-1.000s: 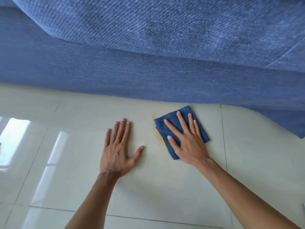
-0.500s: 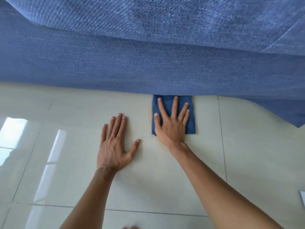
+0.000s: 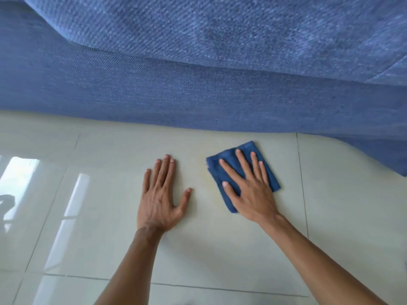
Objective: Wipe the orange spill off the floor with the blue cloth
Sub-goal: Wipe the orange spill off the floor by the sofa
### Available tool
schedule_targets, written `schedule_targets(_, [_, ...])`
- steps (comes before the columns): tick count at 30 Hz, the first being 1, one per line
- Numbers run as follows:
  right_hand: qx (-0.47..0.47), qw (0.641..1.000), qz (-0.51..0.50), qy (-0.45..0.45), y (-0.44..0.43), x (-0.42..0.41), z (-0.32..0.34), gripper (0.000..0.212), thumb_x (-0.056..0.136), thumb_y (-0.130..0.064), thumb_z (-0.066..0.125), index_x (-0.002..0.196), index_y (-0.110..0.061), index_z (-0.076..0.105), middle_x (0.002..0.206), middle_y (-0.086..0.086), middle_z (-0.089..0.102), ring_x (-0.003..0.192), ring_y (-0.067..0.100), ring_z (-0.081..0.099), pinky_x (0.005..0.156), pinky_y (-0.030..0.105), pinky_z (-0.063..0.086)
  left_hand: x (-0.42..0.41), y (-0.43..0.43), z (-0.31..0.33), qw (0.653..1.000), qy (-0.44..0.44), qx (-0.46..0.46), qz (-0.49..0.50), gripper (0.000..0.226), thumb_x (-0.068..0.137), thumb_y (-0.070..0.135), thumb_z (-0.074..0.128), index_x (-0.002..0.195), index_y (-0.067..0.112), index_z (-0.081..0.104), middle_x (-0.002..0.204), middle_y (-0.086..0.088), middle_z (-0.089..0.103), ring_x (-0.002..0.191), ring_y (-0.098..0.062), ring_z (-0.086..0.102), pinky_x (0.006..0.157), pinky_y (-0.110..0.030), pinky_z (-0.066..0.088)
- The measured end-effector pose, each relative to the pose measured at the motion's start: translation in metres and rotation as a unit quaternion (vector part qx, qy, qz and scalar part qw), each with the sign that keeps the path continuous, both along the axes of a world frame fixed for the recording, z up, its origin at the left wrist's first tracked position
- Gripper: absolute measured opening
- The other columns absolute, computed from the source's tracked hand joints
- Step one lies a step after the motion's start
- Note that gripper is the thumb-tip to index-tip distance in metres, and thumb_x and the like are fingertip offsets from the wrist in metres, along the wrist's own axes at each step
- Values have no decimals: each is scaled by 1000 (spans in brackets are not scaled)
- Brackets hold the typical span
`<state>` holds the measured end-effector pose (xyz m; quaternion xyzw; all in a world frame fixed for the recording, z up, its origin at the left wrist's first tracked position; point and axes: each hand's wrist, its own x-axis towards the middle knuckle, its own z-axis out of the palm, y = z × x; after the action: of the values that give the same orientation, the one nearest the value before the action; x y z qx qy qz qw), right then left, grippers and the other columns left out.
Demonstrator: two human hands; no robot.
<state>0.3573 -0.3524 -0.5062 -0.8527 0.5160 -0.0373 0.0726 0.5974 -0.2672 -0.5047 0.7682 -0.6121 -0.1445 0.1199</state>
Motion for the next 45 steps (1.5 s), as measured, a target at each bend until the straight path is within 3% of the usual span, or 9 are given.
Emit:
schedule_targets(4, [45,972,-228,-34,-27,77,2,59,99,-55,26,157,-47,17,172,7,5,155,47,-1,125,61,4,1,0,-2,1000,-7,4,-1,80,94,56,39,159,19,9,168,4,1,156,-17,0,126,-41,5])
schedule_targets(9, [5,1000,22,4,2,0,3,58,101,-54,33,157,-45,22,171,1,10,157,37,5,126,55,12,1,0,-2,1000,-8,2,-8,80,94,54,38,159,16,12,168,1,4,156,-20,3,126,-40,3])
schedule_targets(14, [56,964,-259,-34,-34,69,3,60,99,-53,28,158,-46,18,172,7,4,154,48,-3,124,61,2,1,-1,-4,1000,-2,-1,-8,78,95,51,39,159,17,11,168,0,3,156,-20,2,126,-41,4])
schedule_targets(19, [22,1000,17,-6,27,4,5,56,103,-53,28,158,-45,17,172,-1,4,158,33,-2,126,54,11,3,0,-2,1000,17,-3,12,75,97,48,35,160,19,6,168,-3,-4,156,-19,-4,127,-39,0])
schedule_targets(24, [51,956,-286,-40,-23,70,1,60,100,-54,28,158,-46,16,172,7,3,155,45,-5,125,60,0,2,-1,-5,1000,8,-6,12,73,98,47,34,160,19,8,168,-3,-1,156,-19,-2,127,-40,3])
schedule_targets(30, [8,1000,-2,6,28,13,2,57,103,-55,29,158,-45,18,172,2,7,157,37,2,125,57,13,3,0,-4,1000,19,-15,10,70,98,42,35,159,17,13,168,-5,4,156,-20,2,126,-41,5])
schedule_targets(34, [48,957,-283,-46,-7,80,1,60,100,-54,28,158,-44,20,171,8,7,155,46,-2,124,62,5,3,-1,-5,1000,18,-18,13,69,98,42,34,159,17,13,168,-5,5,156,-20,2,127,-40,4])
schedule_targets(39, [11,999,-37,-28,40,46,1,57,102,-55,32,157,-45,21,171,3,9,157,40,2,126,57,11,3,0,-4,1000,17,-20,15,69,98,42,33,159,16,15,168,-5,6,156,-19,2,126,-41,6])
schedule_targets(45, [44,964,-259,-45,-16,106,1,58,101,-53,29,158,-45,20,171,10,9,154,50,0,124,63,3,3,1,-5,999,21,-26,14,69,98,41,34,159,16,15,168,-5,6,156,-19,3,127,-39,4])
